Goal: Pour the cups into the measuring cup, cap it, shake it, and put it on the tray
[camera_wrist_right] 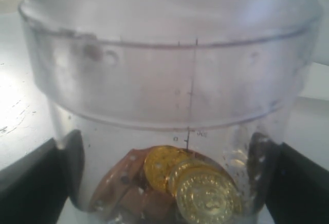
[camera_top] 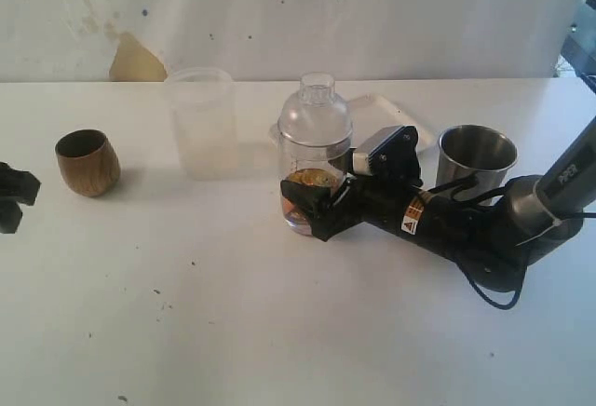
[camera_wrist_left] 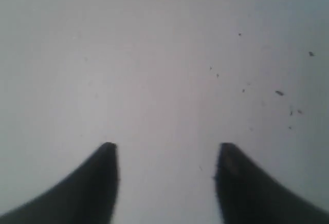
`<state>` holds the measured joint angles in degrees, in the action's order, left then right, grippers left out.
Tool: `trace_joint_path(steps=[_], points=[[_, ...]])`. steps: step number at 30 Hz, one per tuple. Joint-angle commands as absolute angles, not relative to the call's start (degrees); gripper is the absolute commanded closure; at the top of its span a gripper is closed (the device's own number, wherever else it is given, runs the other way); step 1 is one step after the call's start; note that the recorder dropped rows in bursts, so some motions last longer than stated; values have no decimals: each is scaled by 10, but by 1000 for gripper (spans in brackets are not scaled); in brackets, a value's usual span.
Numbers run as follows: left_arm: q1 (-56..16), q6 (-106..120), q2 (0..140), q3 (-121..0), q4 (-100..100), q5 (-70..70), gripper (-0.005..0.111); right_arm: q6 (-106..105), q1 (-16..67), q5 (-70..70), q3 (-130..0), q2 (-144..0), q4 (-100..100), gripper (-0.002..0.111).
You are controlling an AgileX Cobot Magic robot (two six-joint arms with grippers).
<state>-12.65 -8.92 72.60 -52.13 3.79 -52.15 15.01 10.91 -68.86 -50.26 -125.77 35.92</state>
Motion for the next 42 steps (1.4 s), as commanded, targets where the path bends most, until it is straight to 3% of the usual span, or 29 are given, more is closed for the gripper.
trace_joint_path(steps=[1,6,13,16,19,31,42], points=[[-127,-107,721,-508,20,-457,105,156,109,-700,-502,-1258,360,70],[-106,-101,718,-508,11,-453,107,170,109,-700,-502,-1258,360,70],[12,20,656,-506,-106,-467,107,195,109,-700,-502,-1258,356,72],[20,60,611,-504,-107,-467,107,195,109,-700,-502,-1258,356,86],[20,66,525,-488,-99,-454,107,195,109,-700,-502,-1258,356,108],[20,88,159,-390,-63,-495,107,191,109,-674,-502,-1258,354,108],[15,-65,0,-293,78,-412,107,182,109,-677,-502,-1258,353,108]])
